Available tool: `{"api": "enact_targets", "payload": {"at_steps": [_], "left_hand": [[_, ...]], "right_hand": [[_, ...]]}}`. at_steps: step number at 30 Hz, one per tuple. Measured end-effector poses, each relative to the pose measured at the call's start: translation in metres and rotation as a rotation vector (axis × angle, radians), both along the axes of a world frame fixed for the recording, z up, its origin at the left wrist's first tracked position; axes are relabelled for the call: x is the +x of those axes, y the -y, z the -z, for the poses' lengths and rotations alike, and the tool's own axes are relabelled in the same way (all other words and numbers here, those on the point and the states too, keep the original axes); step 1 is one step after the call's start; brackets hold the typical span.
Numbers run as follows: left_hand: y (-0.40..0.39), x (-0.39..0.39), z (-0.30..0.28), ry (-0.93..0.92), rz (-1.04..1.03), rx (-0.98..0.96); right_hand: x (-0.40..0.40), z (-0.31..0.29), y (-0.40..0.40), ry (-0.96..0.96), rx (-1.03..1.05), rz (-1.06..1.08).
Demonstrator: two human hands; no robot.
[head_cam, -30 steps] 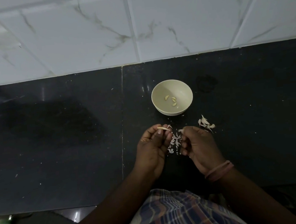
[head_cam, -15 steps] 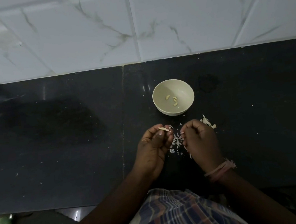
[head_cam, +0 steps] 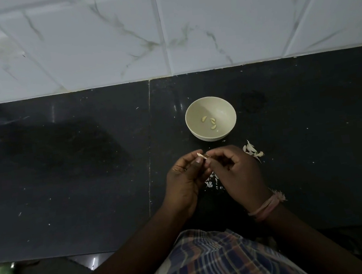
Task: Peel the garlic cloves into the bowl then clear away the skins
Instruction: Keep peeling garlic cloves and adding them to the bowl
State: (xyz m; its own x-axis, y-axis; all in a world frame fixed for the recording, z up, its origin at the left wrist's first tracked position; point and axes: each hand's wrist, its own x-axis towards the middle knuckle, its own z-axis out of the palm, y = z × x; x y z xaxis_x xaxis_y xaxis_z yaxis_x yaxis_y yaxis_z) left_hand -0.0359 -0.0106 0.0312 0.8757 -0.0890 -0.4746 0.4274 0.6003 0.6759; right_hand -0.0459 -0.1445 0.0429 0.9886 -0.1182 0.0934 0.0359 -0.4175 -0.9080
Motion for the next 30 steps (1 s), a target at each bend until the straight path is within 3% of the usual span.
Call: {"api": "enact_targets", "payload": {"at_steps": [10, 24, 30], "left_hand": [[0.000, 0.002, -0.002, 0.037, 0.076, 0.034], [0.010, 0.010, 0.004, 0.017, -0.018, -0.023], [0.012, 0.016, 0.002, 0.073, 0.000, 0.080]], "right_hand": [[0.008, 0.008, 0.004, -0.030, -0.023, 0.039], [0.012, 0.010, 0.002, 0.085, -0.131, 0.020], [0.014, 0.013, -0.003, 0.056, -0.110, -0.016]]}}
